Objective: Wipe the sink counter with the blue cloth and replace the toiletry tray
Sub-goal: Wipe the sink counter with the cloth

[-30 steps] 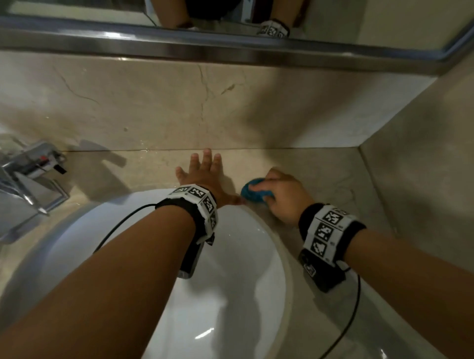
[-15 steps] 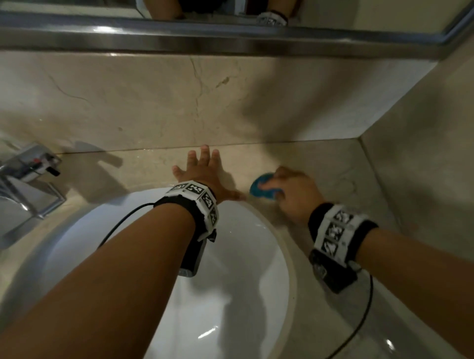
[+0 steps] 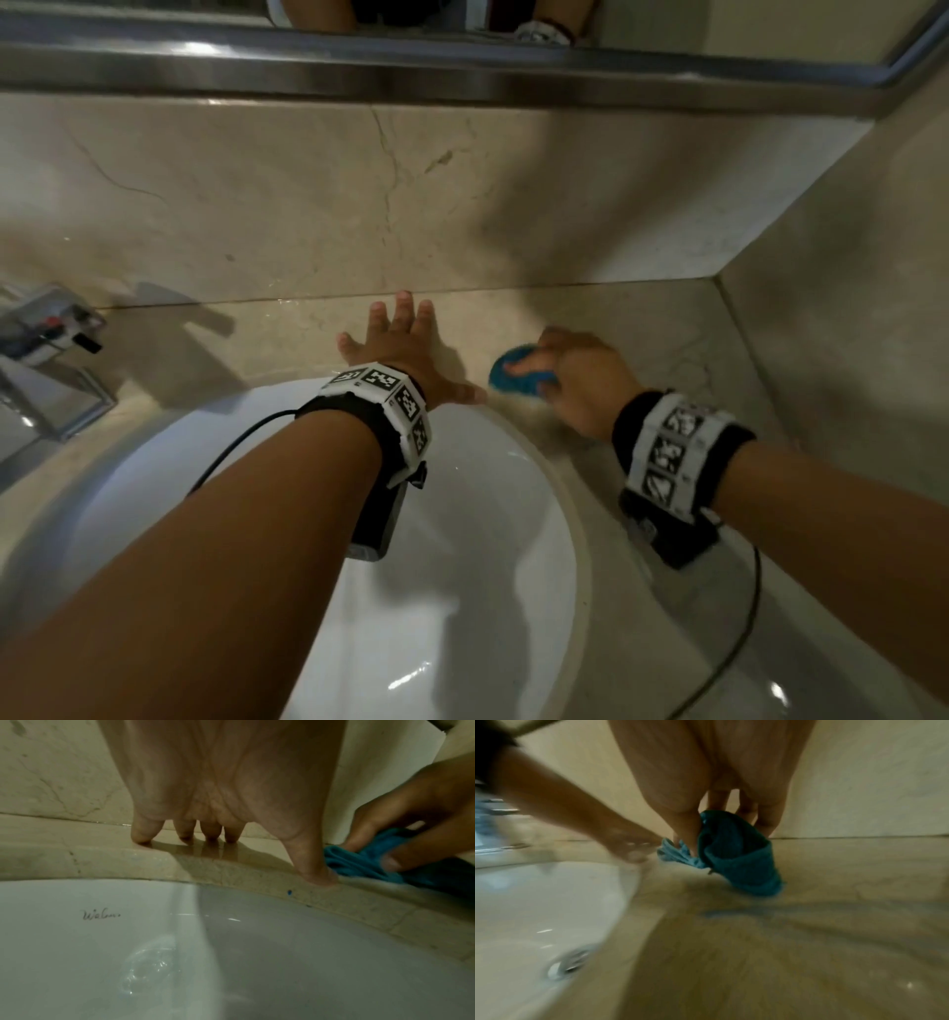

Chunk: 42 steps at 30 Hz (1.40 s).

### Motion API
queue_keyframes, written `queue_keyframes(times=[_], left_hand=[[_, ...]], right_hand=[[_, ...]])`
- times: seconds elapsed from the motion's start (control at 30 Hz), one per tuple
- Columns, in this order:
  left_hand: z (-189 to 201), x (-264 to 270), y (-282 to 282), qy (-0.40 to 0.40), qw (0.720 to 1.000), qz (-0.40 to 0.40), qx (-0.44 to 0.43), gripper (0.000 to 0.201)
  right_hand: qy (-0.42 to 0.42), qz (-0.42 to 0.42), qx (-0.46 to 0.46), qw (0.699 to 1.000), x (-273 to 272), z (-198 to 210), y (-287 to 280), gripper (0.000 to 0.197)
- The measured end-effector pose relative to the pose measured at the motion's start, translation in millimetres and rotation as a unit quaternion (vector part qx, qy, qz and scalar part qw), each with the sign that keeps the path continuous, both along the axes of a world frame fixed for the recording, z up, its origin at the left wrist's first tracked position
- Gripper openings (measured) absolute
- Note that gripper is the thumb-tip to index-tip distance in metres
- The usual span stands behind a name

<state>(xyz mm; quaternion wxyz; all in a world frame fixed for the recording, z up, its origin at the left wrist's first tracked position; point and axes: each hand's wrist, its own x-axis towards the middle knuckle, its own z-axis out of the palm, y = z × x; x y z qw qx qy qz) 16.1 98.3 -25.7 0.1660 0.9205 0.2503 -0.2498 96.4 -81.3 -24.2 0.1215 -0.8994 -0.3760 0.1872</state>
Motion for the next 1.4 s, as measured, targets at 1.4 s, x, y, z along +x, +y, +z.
queue_keyframes(times=[1.4], left_hand=[[2.0, 23.3, -54.4, 0.030, 0.991, -0.132, -0.004, 0.133]], right_hand=[[0.021, -0.076, 0.017, 0.997, 37.4, 3.7, -48.3, 0.030]])
